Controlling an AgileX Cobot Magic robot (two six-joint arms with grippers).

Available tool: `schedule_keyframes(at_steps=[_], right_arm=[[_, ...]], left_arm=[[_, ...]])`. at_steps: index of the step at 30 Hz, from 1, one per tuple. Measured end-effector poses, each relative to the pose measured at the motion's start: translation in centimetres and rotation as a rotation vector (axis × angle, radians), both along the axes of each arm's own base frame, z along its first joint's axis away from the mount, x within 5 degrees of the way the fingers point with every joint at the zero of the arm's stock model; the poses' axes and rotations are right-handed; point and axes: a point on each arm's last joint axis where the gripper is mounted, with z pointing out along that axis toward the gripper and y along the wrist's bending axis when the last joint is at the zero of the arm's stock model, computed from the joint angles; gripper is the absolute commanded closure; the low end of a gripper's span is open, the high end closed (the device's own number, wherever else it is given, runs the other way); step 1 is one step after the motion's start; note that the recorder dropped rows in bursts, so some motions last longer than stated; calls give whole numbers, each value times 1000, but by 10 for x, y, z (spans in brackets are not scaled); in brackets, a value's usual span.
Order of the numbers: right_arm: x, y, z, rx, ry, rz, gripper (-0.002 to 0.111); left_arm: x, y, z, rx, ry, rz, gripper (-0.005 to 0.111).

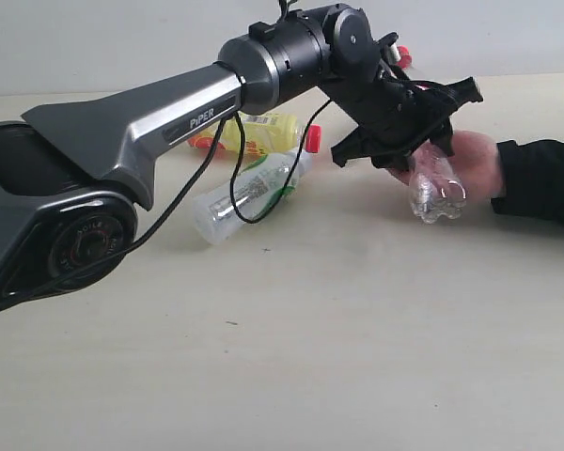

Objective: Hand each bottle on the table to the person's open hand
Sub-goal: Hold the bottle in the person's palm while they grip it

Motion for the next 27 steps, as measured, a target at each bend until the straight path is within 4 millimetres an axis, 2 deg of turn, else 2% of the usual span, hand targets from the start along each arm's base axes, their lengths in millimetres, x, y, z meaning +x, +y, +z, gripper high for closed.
schedule_keyframes(at_steps=[9, 19, 22, 27], right_arm=[[0, 0, 0, 0, 0, 0, 108], [0, 0, 0, 0, 0, 0, 108], [0, 0, 0, 0, 0, 0, 108], [0, 0, 0, 0, 0, 0, 108]], left_arm=[[3, 2, -2, 34, -37, 5, 107], [-1, -14, -21, -26, -66, 24, 106], [0, -15, -24, -34, -67, 31, 97], [1, -16, -24, -49, -62, 38, 70]])
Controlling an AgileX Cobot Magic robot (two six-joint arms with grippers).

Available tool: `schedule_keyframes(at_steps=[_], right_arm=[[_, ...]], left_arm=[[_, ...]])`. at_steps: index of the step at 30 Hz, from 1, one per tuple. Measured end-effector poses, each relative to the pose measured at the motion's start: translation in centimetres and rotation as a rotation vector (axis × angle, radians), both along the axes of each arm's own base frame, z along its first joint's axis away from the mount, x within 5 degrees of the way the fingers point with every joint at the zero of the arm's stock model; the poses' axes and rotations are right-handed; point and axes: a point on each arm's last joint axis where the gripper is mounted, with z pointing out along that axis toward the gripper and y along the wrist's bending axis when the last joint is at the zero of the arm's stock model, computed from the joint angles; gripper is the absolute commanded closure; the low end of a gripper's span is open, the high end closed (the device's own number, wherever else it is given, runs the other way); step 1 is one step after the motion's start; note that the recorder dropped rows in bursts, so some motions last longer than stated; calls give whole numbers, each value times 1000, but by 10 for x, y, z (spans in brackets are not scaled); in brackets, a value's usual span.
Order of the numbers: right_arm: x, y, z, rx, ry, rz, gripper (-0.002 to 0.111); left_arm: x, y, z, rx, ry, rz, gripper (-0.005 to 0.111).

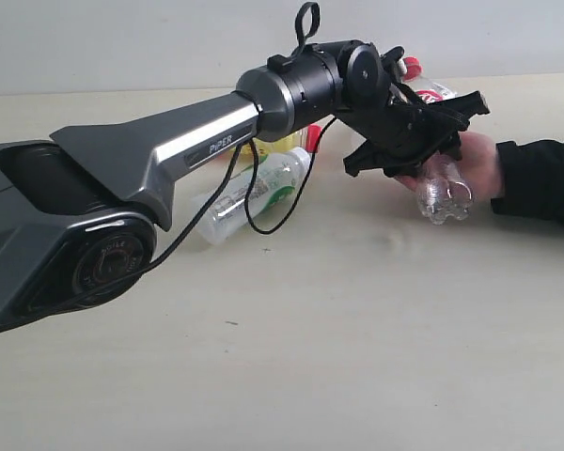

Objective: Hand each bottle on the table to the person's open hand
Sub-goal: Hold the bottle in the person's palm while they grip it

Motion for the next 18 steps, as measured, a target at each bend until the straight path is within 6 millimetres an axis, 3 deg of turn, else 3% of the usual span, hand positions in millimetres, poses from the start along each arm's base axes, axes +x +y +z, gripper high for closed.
schedule_keyframes(at_steps=[5, 18], right_arm=[[0, 0, 0, 0, 0, 0, 108], [0, 0, 0, 0, 0, 0, 108]], left_arm=[[0, 0, 0, -6, -1, 3, 52], [0, -1, 1, -17, 5, 6, 27]])
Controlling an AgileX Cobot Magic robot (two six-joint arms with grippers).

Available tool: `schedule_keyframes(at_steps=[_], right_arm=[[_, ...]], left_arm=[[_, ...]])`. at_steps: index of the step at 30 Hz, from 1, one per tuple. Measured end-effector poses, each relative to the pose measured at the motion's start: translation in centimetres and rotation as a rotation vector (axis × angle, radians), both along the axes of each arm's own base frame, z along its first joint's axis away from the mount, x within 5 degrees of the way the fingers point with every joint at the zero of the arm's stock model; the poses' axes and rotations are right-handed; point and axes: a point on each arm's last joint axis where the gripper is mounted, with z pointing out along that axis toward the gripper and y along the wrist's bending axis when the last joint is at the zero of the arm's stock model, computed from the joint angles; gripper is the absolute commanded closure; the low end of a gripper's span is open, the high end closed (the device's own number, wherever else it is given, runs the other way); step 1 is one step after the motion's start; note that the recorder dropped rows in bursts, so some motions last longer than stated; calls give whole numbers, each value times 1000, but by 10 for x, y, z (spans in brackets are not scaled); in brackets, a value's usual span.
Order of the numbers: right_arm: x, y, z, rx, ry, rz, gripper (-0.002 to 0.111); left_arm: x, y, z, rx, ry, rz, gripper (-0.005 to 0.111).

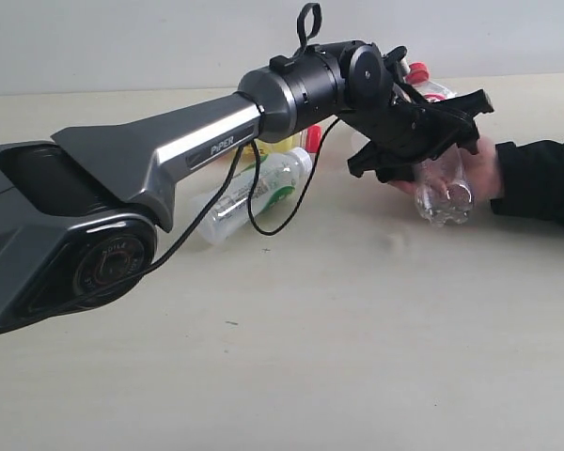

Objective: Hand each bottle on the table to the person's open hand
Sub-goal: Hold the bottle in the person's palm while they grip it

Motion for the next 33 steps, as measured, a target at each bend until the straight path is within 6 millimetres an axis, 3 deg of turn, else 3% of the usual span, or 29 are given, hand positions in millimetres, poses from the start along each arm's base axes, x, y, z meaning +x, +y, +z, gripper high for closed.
schedule_keyframes(at_steps=[33], right_arm=[[0, 0, 0, 0, 0, 0, 108]], left_arm=[[-15, 7, 10, 107, 26, -215, 24]])
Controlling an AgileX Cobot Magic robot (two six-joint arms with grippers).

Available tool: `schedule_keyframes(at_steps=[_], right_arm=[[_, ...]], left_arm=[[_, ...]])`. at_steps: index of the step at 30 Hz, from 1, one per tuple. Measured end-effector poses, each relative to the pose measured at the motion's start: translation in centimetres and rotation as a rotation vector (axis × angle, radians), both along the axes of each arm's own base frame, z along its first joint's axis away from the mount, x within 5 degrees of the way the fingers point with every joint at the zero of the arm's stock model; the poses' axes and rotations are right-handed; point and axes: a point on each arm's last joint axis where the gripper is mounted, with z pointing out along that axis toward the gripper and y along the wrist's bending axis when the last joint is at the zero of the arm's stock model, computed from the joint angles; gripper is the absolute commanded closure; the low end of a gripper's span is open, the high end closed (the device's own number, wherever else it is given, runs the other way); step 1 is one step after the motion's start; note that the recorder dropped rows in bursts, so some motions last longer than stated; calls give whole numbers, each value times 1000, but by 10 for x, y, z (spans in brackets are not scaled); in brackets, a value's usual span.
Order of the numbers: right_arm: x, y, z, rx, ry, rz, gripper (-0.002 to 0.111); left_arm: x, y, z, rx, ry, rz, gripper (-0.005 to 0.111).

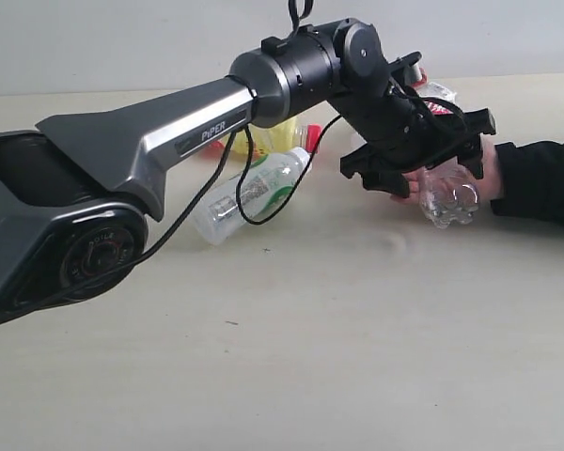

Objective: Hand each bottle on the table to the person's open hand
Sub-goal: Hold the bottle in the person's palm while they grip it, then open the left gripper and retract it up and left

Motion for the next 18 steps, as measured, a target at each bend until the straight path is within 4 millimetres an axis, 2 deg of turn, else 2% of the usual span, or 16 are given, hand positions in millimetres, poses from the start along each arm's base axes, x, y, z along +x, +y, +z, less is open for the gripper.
schedule_keyframes(at_steps=[4, 8, 13, 18], right_arm=[[0, 0, 0, 0, 0, 0, 108], [0, 0, 0, 0, 0, 0, 108], [0, 0, 0, 0, 0, 0, 108], [0, 0, 0, 0, 0, 0, 108]], left_arm=[[0, 4, 7, 10, -5, -22, 24], [1, 11, 26, 16, -20, -50, 24], [-8, 26, 77, 34, -82, -145, 25], [-18, 41, 112, 102, -141, -217, 25]])
